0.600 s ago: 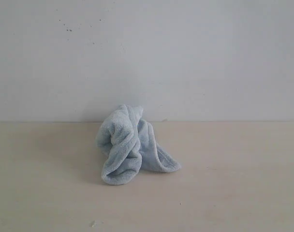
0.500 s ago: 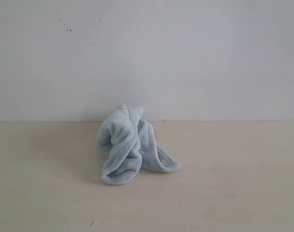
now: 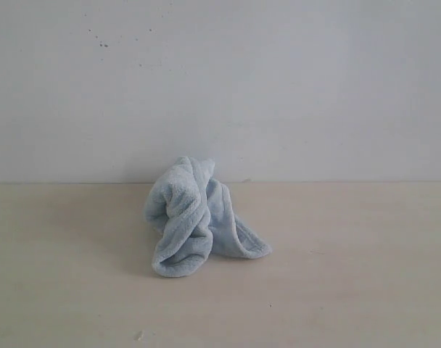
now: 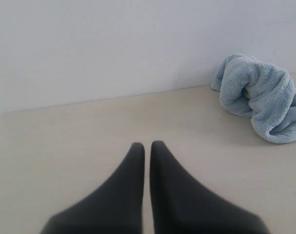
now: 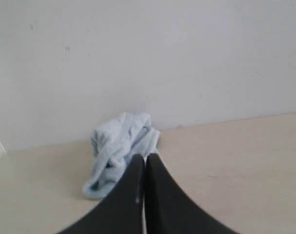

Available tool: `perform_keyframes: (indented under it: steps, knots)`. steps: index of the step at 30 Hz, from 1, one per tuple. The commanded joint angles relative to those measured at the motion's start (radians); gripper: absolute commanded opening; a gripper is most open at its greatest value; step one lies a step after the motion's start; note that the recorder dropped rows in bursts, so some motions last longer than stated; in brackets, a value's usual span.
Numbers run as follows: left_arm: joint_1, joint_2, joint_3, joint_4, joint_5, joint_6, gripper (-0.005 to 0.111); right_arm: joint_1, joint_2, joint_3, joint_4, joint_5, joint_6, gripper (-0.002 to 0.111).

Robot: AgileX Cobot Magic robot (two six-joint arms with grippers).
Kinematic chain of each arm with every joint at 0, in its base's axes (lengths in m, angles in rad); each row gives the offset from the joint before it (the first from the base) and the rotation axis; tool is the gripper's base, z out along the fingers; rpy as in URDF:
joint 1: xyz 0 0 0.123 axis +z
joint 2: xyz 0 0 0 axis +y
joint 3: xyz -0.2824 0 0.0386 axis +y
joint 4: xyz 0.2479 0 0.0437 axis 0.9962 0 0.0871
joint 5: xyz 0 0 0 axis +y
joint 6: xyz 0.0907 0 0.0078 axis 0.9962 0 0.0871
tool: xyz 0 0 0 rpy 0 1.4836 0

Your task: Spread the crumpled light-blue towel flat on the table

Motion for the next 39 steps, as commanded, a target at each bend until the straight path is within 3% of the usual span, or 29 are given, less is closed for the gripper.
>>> perform_keyframes:
  steps: [1, 8, 13, 17, 24, 34, 37, 39]
  knots:
    - [-0.003, -0.003, 0.003, -0.008, -0.016, 0.002, 0.004, -0.003, -0.004, 0.000, 0.034, -0.126, 0.122, 0.000]
    - [-0.003, -0.003, 0.003, -0.008, -0.016, 0.002, 0.004, -0.001, -0.004, 0.000, 0.032, -0.221, 0.322, 0.000]
    - [-0.003, -0.003, 0.003, -0.008, -0.016, 0.002, 0.004, 0.001, -0.004, -0.151, -0.004, -0.066, 0.300, 0.000]
    - [-0.003, -0.003, 0.003, -0.008, -0.016, 0.002, 0.004, 0.001, 0.084, -0.329, -0.057, 0.149, 0.102, 0.000]
    - [-0.003, -0.003, 0.003, -0.008, -0.016, 0.002, 0.004, 0.001, 0.504, -0.610, -0.050, 0.379, -0.414, 0.000]
    - [-0.003, -0.003, 0.003, -0.008, -0.016, 0.002, 0.004, 0.058, 1.283, -0.855, -0.043, 0.332, -0.529, 0.000]
    - [-0.003, -0.003, 0.003, -0.008, -0.016, 0.002, 0.004, 0.058, 1.448, -0.917, -0.041, 0.302, -0.529, 0.009]
    - [-0.003, -0.003, 0.003, -0.008, -0.016, 0.002, 0.004, 0.058, 1.542, -0.966, -0.044, 0.288, -0.531, 0.025]
